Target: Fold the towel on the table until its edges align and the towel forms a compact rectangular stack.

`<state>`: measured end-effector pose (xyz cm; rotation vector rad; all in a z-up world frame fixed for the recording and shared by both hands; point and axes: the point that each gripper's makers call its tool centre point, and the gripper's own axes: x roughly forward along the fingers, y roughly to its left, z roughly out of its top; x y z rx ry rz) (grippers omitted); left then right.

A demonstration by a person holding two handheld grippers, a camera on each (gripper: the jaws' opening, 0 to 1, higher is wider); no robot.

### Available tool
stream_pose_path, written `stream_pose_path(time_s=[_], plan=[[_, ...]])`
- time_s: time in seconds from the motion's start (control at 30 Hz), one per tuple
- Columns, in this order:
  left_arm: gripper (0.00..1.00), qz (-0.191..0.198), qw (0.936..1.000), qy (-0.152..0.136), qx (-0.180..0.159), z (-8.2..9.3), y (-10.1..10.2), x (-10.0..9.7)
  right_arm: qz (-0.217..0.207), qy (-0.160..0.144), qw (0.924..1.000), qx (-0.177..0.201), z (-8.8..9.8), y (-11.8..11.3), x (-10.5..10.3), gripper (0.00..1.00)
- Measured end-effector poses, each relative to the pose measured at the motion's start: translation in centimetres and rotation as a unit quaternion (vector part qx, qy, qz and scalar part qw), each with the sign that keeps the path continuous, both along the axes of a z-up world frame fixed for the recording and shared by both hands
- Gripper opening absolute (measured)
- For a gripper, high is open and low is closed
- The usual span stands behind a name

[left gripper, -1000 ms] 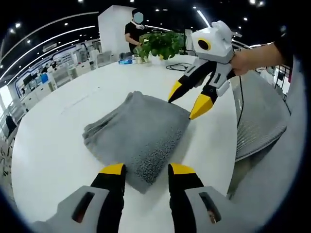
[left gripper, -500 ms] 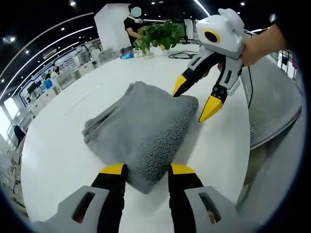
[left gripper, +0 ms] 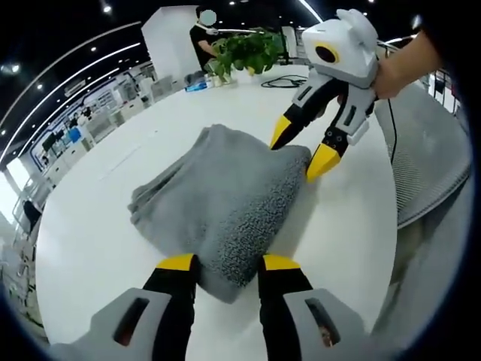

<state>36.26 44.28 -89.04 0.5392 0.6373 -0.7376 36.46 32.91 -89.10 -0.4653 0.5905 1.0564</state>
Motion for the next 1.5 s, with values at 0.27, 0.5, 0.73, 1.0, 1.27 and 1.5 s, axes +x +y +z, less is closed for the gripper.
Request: stream_pose_path(time_s=[0.27, 0.5, 0.73, 1.0, 1.27, 1.5], plan=[[0.32, 0.002, 0.9999, 0.007, -0.011, -0.1, -0.2, 2.3, -0.009, -0.001, 1.0, -0.002, -0.1, -0.2, 2.0, 0.36], [0.32, 0.005, 0.9997, 0.009, -0.021, -0.1, -0.7, 4.6, -0.02, 0.003, 0.9998, -0.006, -0.1, -0.6, 4.3, 0.36], [0.32, -0.002, 0.9997, 0.009, -0.022, -0.1, -0.7, 7.1, -0.039, 0.005, 0.9992, 0.001, 0.0, -0.8, 6.7, 0.35], [0.32, -0.004, 0.9996, 0.004, -0.027, 0.0, -0.8, 9.4, -0.047, 0.009, 0.9988, 0.008, 0.0, -0.9, 9.1, 0.35], [0.32, -0.002, 0.9995, 0.001, -0.03, 0.0, -1.1, 11.1, -0.06, 0.01, 0.998, 0.014, -0.1, -1.1, 10.8, 0.35], [0.32, -0.002, 0.9994, 0.0, -0.034, -0.1, -1.2, 11.9, -0.067, 0.011, 0.9975, 0.017, -0.2, -1.2, 11.5, 0.35]])
